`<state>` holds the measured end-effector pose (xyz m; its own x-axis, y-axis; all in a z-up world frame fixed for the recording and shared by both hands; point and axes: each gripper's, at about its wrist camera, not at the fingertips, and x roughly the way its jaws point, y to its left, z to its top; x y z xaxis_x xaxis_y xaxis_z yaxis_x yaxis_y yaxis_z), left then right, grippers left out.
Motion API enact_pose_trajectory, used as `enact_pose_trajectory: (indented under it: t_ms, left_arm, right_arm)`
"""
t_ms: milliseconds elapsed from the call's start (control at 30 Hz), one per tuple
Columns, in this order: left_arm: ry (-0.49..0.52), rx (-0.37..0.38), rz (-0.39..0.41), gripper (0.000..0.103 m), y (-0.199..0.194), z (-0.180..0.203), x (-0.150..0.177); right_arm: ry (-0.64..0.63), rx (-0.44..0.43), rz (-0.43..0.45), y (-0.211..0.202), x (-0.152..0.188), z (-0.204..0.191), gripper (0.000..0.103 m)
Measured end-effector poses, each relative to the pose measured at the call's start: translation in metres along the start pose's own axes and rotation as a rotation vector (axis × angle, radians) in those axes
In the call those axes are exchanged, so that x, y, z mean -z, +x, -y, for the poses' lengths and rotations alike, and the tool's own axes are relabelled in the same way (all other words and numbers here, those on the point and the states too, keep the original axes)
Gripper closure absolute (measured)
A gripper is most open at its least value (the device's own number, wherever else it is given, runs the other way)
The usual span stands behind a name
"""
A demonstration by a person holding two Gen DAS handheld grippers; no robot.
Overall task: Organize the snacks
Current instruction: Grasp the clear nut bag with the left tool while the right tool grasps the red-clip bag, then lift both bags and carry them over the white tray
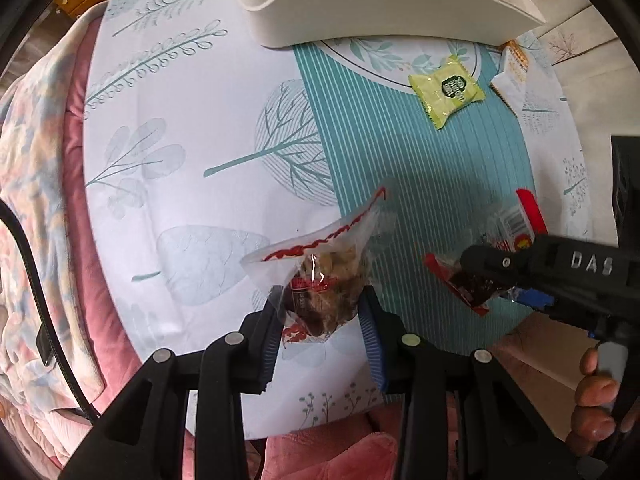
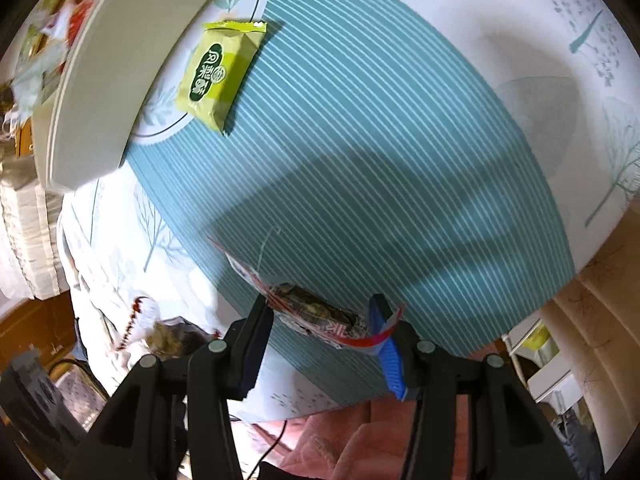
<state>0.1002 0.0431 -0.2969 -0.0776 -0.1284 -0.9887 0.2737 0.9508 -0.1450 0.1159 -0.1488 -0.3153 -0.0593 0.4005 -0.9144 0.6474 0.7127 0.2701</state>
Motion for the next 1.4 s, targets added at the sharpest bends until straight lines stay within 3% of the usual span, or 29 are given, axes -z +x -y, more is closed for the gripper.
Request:
enact_pose_trajectory:
  t_ms: [233, 600, 900, 1100, 1400]
  left_arm:
    - [-0.035, 0.017, 0.027, 0.068, -0.039, -0.010, -0.008]
    - [-0.168, 0.036, 0.105, 0.068, -0.102, 0.011, -0.040]
    - [-0.267, 0.051, 0.222, 0.068, -0.139, 0.027, -0.085]
    - [-0.348, 0.060, 0.286, 0.068, -0.140, 0.031, -0.117]
    - [-0.417, 0.075, 0.384, 0.068, -0.132, 0.033, -0.146]
  right_arm:
    - [-0.133, 0.035, 0.056, -0.020, 0.013, -0.006, 0.053]
    - [-0.411, 0.020, 0.211, -0.083, -0.012, -0.021, 0.053]
    - [-0.642, -0.014, 0.379, -0.135, -0.059, -0.045, 0.053]
    - [-0.750, -0.007, 0.443, -0.154, -0.089, -0.057, 0.053]
    - [-0.796, -0.027, 0.513, -0.171, -0.141, -0.070, 0.053]
